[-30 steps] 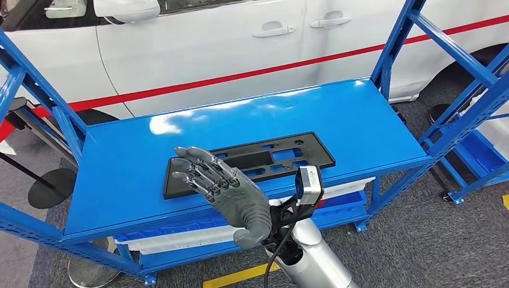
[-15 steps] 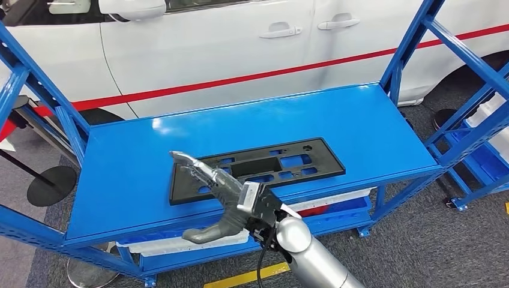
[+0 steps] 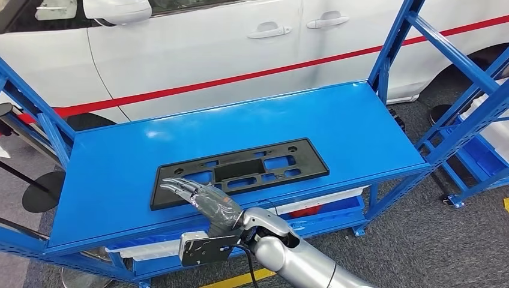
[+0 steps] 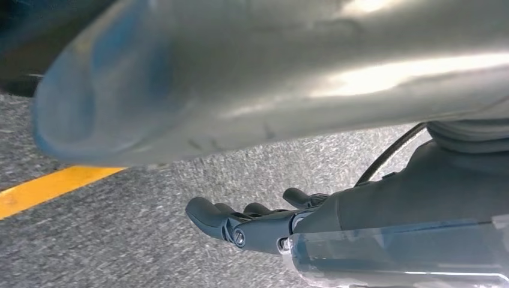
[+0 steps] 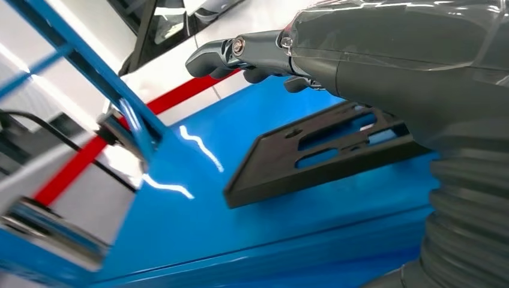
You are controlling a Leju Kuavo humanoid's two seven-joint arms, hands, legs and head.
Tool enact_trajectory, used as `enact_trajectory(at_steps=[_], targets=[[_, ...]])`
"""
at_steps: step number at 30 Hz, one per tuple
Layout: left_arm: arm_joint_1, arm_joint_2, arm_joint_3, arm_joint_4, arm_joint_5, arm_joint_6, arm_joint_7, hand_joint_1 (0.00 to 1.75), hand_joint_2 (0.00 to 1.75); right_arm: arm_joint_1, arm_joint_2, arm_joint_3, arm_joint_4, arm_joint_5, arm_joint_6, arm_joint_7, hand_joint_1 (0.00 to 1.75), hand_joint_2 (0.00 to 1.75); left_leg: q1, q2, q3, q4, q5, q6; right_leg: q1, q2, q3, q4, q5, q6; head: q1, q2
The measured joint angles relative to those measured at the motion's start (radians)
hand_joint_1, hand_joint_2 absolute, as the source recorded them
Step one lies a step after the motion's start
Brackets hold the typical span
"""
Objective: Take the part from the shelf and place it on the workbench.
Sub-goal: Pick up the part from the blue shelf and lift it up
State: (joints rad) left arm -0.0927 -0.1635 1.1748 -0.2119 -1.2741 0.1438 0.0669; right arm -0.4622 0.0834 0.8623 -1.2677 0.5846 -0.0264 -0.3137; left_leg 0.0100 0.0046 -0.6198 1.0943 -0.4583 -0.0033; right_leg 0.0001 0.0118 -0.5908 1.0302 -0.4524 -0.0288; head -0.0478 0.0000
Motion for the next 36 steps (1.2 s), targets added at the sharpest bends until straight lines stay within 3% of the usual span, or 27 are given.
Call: enact_trajectory(at_steps=[2, 5, 6, 9, 10, 11, 12, 14, 16, 21, 23, 25, 26, 27, 28, 31, 33, 36], targets=[[-0.001, -0.002, 0.001, 0.0, 0.002, -0.001, -0.002, 0.0, 0.0, -0.015, -0.005, 0.017, 0.019, 0.015, -0.006, 0.001, 0.0, 1.75, -0.01, 0.0, 0.031, -0.069, 0.016, 0.011, -0.001, 0.0, -0.002, 0.001, -0.001, 0.008, 0.0, 0.0], [0.001, -0.005, 0.005, 0.0, 0.007, -0.006, -0.006, 0.0, 0.0, -0.029, -0.014, 0.041, 0.039, 0.058, -0.021, 0.008, 0.0, 1.75, -0.01, 0.0, 0.038, -0.085, 0.022, 0.019, -0.001, -0.002, -0.003, 0.003, -0.004, 0.026, 0.0, 0.0], [0.001, -0.007, 0.007, 0.0, 0.009, -0.008, -0.01, 0.0, 0.0, -0.036, -0.018, 0.05, 0.044, 0.077, -0.028, 0.01, 0.0, 1.75, -0.007, 0.001, 0.041, -0.092, 0.026, 0.023, 0.0, -0.004, -0.01, 0.02, -0.017, 0.031, 0.001, 0.0], [0.0, -0.011, 0.014, 0.001, 0.015, -0.012, -0.017, 0.0, 0.0, -0.05, -0.034, 0.073, 0.058, 0.132, -0.055, 0.021, 0.0, 1.75, -0.003, 0.004, 0.045, -0.101, 0.03, 0.031, -0.003, -0.007, -0.085, 0.179, -0.101, 0.043, 0.004, 0.0], [0.0, -0.012, 0.016, 0.001, 0.019, -0.013, -0.019, 0.0, 0.0, -0.051, -0.04, 0.081, 0.063, 0.158, -0.075, 0.03, 0.0, 1.75, -0.003, 0.004, 0.045, -0.1, 0.029, 0.031, -0.005, -0.007, -0.114, 0.234, -0.121, 0.045, 0.005, 0.0], [0.001, -0.013, 0.018, 0.001, 0.023, -0.015, -0.021, 0.0, 0.0, -0.053, -0.045, 0.089, 0.068, 0.192, -0.101, 0.04, 0.0, 1.75, -0.003, 0.004, 0.045, -0.099, 0.028, 0.031, -0.008, -0.007, -0.13, 0.262, -0.122, 0.047, 0.004, 0.0], [0.002, -0.014, 0.019, 0.001, 0.026, -0.017, -0.023, 0.0, 0.0, -0.058, -0.049, 0.097, 0.073, 0.227, -0.129, 0.052, 0.0, 1.75, -0.003, 0.004, 0.045, -0.097, 0.027, 0.029, -0.01, -0.008, -0.128, 0.252, -0.105, 0.048, 0.004, 0.0], [0.002, -0.016, 0.021, 0.001, 0.03, -0.023, -0.027, 0.0, 0.0, -0.073, -0.053, 0.114, 0.081, 0.305, -0.193, 0.079, 0.0, 1.75, -0.002, 0.003, 0.047, -0.091, 0.022, 0.024, -0.014, -0.01, -0.072, 0.133, -0.035, 0.048, 0.004, 0.0], [0.001, -0.017, 0.024, 0.001, 0.032, -0.028, -0.032, 0.0, 0.0, -0.089, -0.057, 0.129, 0.088, 0.384, -0.261, 0.111, 0.0, 1.75, -0.005, 0.003, 0.047, -0.084, 0.016, 0.015, -0.013, -0.012, -0.019, 0.023, 0.003, 0.041, 0.004, 0.0], [0.002, -0.018, 0.031, 0.001, 0.039, -0.036, -0.034, 0.0, 0.0, -0.102, -0.066, 0.151, 0.106, 0.547, -0.353, 0.2, 0.0, 1.75, -0.004, 0.003, 0.043, -0.069, -0.001, -0.011, -0.01, -0.01, -0.007, -0.005, 0.007, 0.011, 0.003, 0.0], [0.002, -0.018, 0.034, 0.001, 0.041, -0.038, -0.035, 0.0, 0.0, -0.109, -0.067, 0.154, 0.117, 0.609, -0.352, 0.25, 0.0, 1.75, -0.001, 0.002, 0.005, 0.017, -0.051, -0.019, -0.012, -0.011, -0.004, -0.008, 0.008, 0.002, 0.003, 0.0], [0.003, -0.018, 0.038, 0.001, 0.041, -0.039, -0.036, 0.0, 0.0, -0.114, -0.069, 0.155, 0.138, 0.653, -0.338, 0.294, 0.0, 1.75, 0.0, 0.002, -0.06, 0.154, -0.11, -0.024, -0.01, -0.011, -0.004, -0.007, 0.006, -0.002, 0.003, 0.0], [0.004, -0.018, 0.04, 0.001, 0.041, -0.04, -0.038, 0.0, 0.0, -0.115, -0.071, 0.155, 0.149, 0.665, -0.329, 0.309, 0.0, 1.75, 0.001, 0.002, -0.085, 0.201, -0.121, -0.024, -0.008, -0.01, -0.003, -0.007, 0.006, -0.003, 0.003, 0.0], [0.006, -0.018, 0.041, 0.001, 0.041, -0.04, -0.039, 0.0, 0.0, -0.116, -0.073, 0.154, 0.159, 0.673, -0.315, 0.323, 0.0, 1.75, 0.0, 0.002, -0.092, 0.21, -0.113, -0.023, -0.006, -0.009, -0.003, -0.007, 0.006, -0.003, 0.003, 0.0], [0.006, -0.018, 0.042, 0.001, 0.041, -0.041, -0.04, 0.0, 0.0, -0.119, -0.074, 0.153, 0.168, 0.679, -0.298, 0.336, 0.0, 1.75, 0.0, 0.002, -0.079, 0.178, -0.085, -0.019, -0.005, -0.008, -0.001, -0.007, 0.005, -0.003, 0.003, 0.0], [0.005, -0.017, 0.043, 0.001, 0.041, -0.041, -0.047, 0.0, 0.0, -0.138, -0.075, 0.139, 0.195, 0.696, -0.233, 0.375, 0.0, 1.75, -0.005, 0.001, 0.014, -0.026, 0.008, 0.0, 0.0, -0.004, 0.003, -0.006, 0.003, 0.001, 0.003, 0.0], [0.005, -0.016, 0.043, 0.001, 0.042, -0.04, -0.05, 0.0, 0.0, -0.153, -0.076, 0.128, 0.208, 0.7, -0.198, 0.387, 0.0, 1.75, -0.012, 0.0, 0.036, -0.077, 0.017, 0.008, 0.0, -0.004, 0.001, -0.007, 0.003, 0.01, 0.003, 0.0], [0.006, -0.016, 0.044, 0.001, 0.045, -0.037, -0.051, 0.0, 0.0, -0.169, -0.076, 0.117, 0.223, 0.701, -0.159, 0.391, 0.0, 1.75, -0.009, 0.001, 0.041, -0.092, 0.027, 0.02, -0.002, -0.005, -0.001, 0.0, -0.002, 0.028, 0.004, 0.0]])
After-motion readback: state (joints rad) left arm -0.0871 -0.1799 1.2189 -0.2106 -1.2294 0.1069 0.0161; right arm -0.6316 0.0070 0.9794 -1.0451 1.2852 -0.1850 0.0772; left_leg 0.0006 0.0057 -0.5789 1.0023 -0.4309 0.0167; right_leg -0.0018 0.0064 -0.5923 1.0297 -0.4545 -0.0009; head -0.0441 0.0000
